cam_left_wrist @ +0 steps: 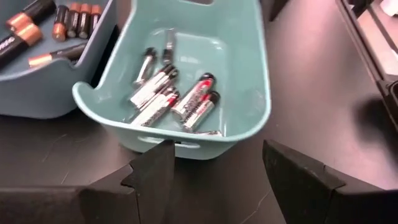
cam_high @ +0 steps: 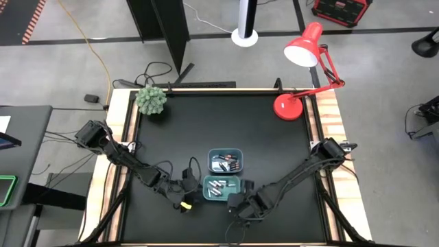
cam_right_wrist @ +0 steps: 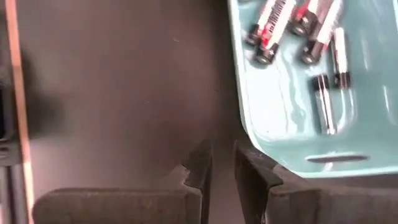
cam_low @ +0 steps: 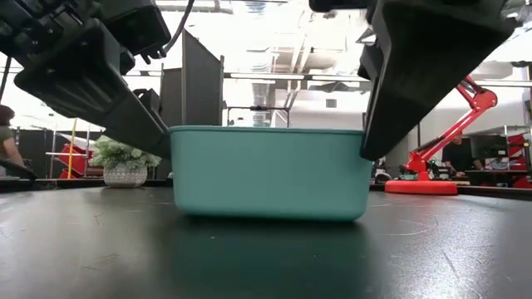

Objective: Sort batteries
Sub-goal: Move the green bin on the bottom of the blue bin, then return to Home Position

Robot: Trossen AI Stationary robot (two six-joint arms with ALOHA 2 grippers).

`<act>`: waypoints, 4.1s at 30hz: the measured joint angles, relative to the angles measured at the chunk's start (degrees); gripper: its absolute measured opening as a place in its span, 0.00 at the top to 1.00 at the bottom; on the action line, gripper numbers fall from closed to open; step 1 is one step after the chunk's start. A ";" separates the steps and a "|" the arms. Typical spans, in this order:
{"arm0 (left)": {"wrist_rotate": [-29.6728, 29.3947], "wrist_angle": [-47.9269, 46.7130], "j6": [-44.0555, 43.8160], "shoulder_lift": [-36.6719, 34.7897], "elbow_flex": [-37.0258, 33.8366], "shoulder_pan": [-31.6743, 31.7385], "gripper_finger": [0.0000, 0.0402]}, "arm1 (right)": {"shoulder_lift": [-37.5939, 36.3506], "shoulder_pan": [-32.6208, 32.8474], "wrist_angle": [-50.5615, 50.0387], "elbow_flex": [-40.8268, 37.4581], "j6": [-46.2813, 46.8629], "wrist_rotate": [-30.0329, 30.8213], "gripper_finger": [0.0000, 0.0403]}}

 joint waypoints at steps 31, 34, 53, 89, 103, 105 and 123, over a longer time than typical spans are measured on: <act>3.33 1.47 5.39 0.00 0.00 4.68 0.41 | 0.02 -1.48 -5.50 0.00 0.51 1.08 0.80; 3.33 1.29 5.80 0.00 0.00 4.79 0.41 | 0.02 -1.56 -5.50 0.00 0.51 1.11 0.80; 3.88 0.81 7.46 0.00 -0.02 6.82 0.41 | 0.04 -1.09 -5.52 -0.02 1.34 1.15 0.80; 0.86 10.30 31.00 -54.84 -32.39 8.37 1.00 | -46.81 -14.26 71.66 -59.28 -45.03 2.11 1.00; 19.29 24.34 31.92 -51.78 -38.41 26.41 1.00 | -50.34 -34.03 102.73 -81.01 -45.44 -18.61 1.00; 17.96 25.98 30.14 -52.14 -39.32 26.84 1.00 | -50.98 -34.45 105.15 -83.74 -44.72 -18.66 1.00; 13.84 -3.14 32.22 -79.70 -39.76 26.95 1.00 | -76.03 -36.81 74.39 -85.57 -48.63 -18.46 1.00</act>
